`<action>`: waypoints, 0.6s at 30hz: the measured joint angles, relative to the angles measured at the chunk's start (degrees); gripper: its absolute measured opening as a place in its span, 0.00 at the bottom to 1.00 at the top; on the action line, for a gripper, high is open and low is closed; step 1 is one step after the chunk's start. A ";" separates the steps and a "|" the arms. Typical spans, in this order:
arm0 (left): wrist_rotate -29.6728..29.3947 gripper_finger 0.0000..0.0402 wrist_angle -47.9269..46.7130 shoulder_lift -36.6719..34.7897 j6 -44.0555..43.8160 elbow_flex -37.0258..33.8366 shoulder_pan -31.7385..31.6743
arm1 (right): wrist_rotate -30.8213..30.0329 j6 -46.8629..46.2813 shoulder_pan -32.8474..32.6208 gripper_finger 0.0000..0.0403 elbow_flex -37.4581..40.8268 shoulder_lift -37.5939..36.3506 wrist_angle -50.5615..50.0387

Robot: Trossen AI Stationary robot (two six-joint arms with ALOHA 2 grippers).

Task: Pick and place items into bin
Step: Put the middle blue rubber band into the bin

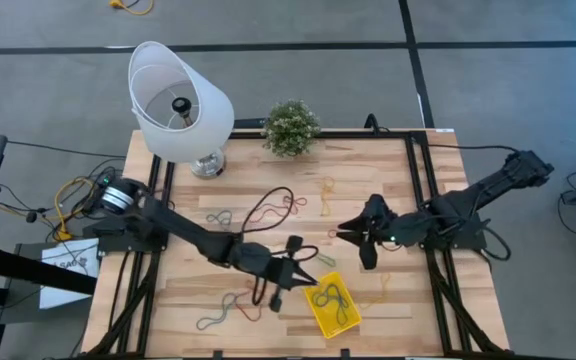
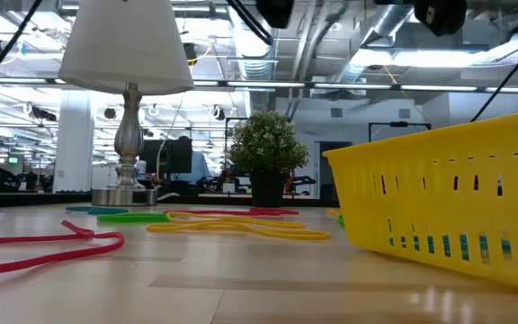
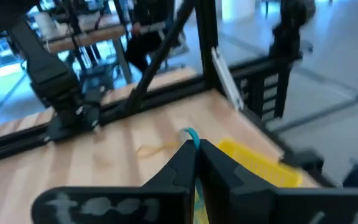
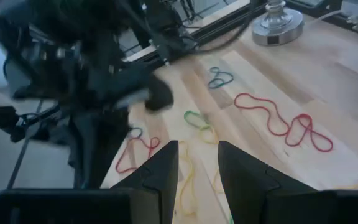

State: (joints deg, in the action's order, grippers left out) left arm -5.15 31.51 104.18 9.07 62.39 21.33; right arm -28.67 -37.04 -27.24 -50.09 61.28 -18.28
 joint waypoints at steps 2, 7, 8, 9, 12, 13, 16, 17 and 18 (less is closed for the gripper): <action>0.01 0.00 3.99 2.33 -1.83 0.01 0.06 | 0.07 0.00 -0.02 0.27 0.00 0.15 0.11; 1.64 0.00 5.64 8.26 -6.24 3.59 0.06 | 0.25 -0.02 -0.02 0.27 0.00 1.68 0.30; 2.04 0.00 4.86 9.61 -7.07 4.55 0.04 | 0.26 -0.03 -0.02 0.27 0.00 2.12 0.33; 2.69 0.00 4.03 10.98 -7.93 5.24 0.03 | 0.27 -0.02 -0.02 0.27 0.00 2.62 0.32; 3.91 0.01 3.12 16.13 -9.78 7.74 -0.09 | 0.46 -0.04 -0.04 0.27 0.00 4.09 0.49; 3.79 0.01 3.02 17.47 -10.72 8.58 -0.09 | 0.81 -0.06 -0.04 0.27 0.00 4.66 0.58; 1.87 0.06 3.42 20.23 -14.86 11.13 -0.11 | 2.61 -0.06 -0.04 0.27 0.00 6.02 0.70; 1.48 0.08 3.27 20.82 -16.00 11.79 -0.11 | 3.12 -0.06 -0.04 0.27 0.00 6.48 0.78; 1.33 0.10 2.81 21.22 -16.69 12.43 -0.12 | 3.56 -0.04 -0.07 0.27 0.00 6.86 0.69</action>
State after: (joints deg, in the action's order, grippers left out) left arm -3.82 34.31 125.40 -7.62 74.82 21.20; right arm -25.10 -37.08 -27.31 -50.09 68.14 -17.58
